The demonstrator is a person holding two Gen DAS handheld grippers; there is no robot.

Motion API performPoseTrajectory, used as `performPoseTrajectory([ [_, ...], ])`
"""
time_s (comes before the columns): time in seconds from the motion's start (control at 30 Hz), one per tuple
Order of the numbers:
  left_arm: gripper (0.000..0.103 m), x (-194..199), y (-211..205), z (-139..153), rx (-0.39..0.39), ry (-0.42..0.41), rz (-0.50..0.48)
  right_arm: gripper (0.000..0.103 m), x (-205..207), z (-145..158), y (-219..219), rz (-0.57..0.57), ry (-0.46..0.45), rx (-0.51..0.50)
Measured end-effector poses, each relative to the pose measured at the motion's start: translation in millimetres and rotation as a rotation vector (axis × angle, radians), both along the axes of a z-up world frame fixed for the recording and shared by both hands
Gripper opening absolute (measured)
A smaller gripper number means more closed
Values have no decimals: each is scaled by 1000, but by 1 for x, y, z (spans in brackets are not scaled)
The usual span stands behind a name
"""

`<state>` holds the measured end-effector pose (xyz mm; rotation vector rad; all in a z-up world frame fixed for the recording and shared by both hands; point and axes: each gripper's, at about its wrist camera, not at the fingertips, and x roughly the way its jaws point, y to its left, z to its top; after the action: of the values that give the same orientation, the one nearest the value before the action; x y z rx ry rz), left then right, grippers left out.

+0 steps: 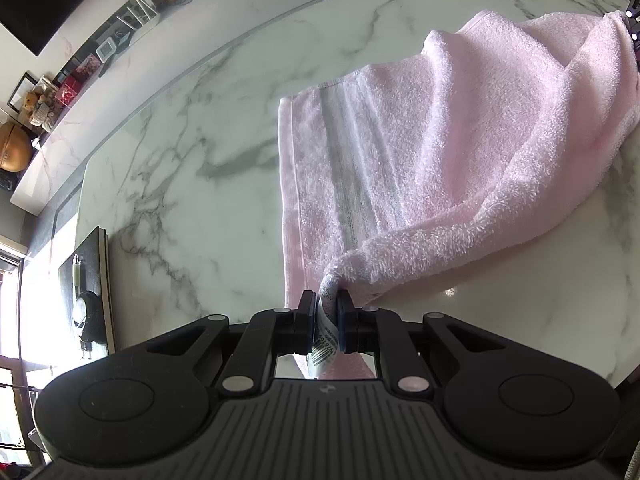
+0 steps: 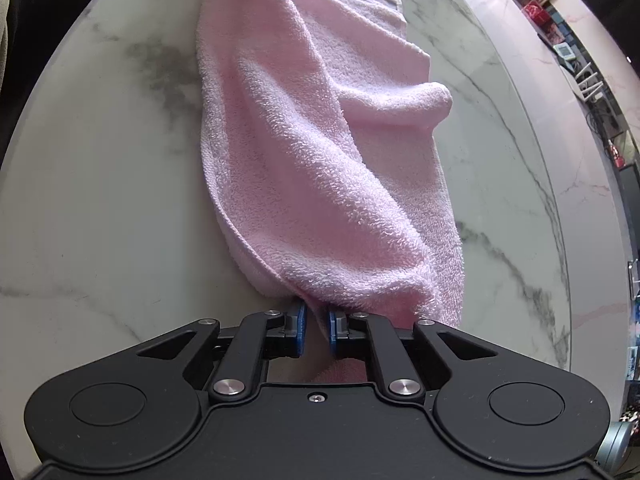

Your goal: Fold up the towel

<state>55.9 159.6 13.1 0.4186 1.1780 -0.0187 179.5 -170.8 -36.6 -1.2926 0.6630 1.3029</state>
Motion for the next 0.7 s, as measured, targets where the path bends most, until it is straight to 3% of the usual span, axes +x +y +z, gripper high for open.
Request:
performPoseTrajectory([
  [0.13,11,-1,1,0,-3,2,3,3,-2,1,2,-49,9,-30],
  [0.33,11,-3,2,9,-6,-29,2,1,-14,16,-11,-101,-12,3],
  [0.7,8,-11,-17,57,29,-158,-62,1,-56,84,-37,-172,-137,101],
])
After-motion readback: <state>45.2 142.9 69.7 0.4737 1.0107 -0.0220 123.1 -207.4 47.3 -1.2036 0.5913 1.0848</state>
